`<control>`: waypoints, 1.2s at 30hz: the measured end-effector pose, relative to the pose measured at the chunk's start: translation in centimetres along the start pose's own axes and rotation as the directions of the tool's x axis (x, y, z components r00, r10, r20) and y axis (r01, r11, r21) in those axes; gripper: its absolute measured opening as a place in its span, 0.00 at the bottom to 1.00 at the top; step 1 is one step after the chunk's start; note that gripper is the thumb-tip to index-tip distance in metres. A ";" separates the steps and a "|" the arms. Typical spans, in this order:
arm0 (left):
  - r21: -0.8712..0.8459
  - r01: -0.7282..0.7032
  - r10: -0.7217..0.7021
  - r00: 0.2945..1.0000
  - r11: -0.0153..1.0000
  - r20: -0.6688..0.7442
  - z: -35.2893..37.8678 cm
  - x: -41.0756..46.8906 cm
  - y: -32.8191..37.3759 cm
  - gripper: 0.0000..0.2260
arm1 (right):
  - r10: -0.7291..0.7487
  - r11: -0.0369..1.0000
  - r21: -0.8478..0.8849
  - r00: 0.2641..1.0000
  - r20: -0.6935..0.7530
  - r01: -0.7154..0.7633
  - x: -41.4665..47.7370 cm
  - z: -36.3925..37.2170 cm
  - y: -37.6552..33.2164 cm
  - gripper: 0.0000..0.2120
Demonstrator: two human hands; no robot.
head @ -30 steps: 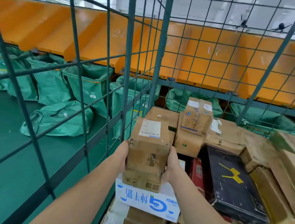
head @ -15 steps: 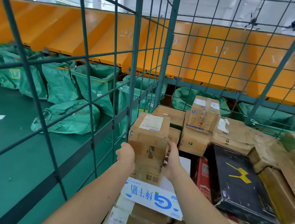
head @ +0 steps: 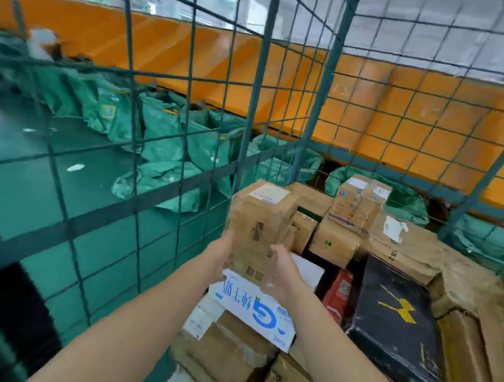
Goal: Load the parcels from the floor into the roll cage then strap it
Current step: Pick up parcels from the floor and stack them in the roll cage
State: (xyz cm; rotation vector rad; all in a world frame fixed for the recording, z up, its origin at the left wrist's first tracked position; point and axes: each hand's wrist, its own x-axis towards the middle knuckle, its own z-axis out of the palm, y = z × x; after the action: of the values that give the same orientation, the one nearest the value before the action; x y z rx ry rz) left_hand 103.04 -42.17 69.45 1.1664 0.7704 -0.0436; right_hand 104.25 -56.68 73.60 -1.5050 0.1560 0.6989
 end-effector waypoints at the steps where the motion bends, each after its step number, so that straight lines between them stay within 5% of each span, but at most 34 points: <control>1: 0.009 -0.005 0.006 1.000 1.000 -0.020 -0.4 -1.1 -1.0 0.24 | -0.001 0.998 -0.062 1.000 0.014 0.002 -0.2 -0.2 0.7 0.17; 10: -0.171 -0.058 -0.006 0.937 0.983 -0.350 -6.4 -14.3 -12.2 0.12 | 0.094 0.927 -0.374 0.943 0.320 0.035 -6.1 2.3 9.8 0.17; 19: -0.279 -0.157 -0.060 0.769 0.947 -0.636 -14.8 -26.7 -20.0 0.12 | 0.198 0.824 -0.535 0.789 0.582 0.188 -15.4 10.1 17.0 0.14; 28: -0.338 -0.311 -0.160 0.480 0.889 -0.863 -25.1 -38.4 -25.1 0.06 | 0.345 0.741 -0.596 0.586 0.733 0.310 -24.7 21.1 23.9 0.15; 36: -0.377 -0.454 -0.297 0.240 0.807 -0.924 -35.6 -49.1 -30.9 0.08 | 0.462 0.668 -0.596 0.380 0.801 0.445 -35.2 32.0 31.3 0.14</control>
State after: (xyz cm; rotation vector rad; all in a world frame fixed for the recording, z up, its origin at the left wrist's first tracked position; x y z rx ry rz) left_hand 35.11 -42.69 66.07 0.4515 1.7014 1.1229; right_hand 49.94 -40.64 67.83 -1.5908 -1.2158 1.7115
